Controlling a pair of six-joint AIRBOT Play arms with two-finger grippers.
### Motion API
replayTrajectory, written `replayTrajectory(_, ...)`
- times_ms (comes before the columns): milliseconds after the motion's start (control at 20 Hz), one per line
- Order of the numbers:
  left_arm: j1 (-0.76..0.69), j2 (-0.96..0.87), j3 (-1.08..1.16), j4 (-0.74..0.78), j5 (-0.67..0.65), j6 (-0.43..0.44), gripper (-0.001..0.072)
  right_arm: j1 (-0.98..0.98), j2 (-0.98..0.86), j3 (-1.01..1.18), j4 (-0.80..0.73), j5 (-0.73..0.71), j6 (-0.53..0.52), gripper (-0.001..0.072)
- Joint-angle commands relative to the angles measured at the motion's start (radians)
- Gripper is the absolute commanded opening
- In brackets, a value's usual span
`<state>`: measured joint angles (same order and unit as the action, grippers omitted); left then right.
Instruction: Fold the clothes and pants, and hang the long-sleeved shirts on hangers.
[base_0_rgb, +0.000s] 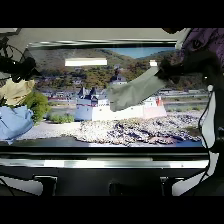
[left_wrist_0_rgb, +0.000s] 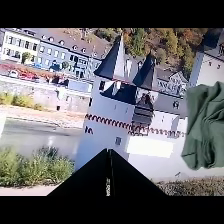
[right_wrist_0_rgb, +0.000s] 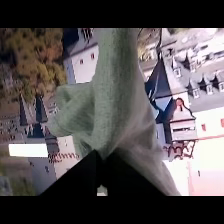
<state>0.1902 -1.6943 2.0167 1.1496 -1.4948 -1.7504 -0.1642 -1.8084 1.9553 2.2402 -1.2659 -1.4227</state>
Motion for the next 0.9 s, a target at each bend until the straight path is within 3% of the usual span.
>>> replayTrajectory(0,0.0,0.0,0.0,0.0,-0.009,0.0,0.0018,-0.093,0.003,0.128,-0.038,-0.012,0.118,0.0033)
replayTrajectory(150,0.0,0.0,0.0,0.0,-0.01,0.0,0.0019,-0.199,0.029,0.128,-0.077,0.023,0.149,0.0033)
replayTrajectory(300,0.0,0.0,0.0,0.005,-0.01,0.002,0.0018,-0.301,0.051,0.128,-0.217,0.017,0.167,0.0033)
replayTrajectory(550,0.0,0.0,0.0,0.008,-0.029,0.026,0.0018,-0.437,0.061,0.075,-0.433,-0.116,0.166,0.0032)
replayTrajectory(850,0.0,0.0,0.0,0.008,-0.035,0.026,0.0018,-0.469,0.109,-0.175,-0.666,-0.226,0.164,0.0033)
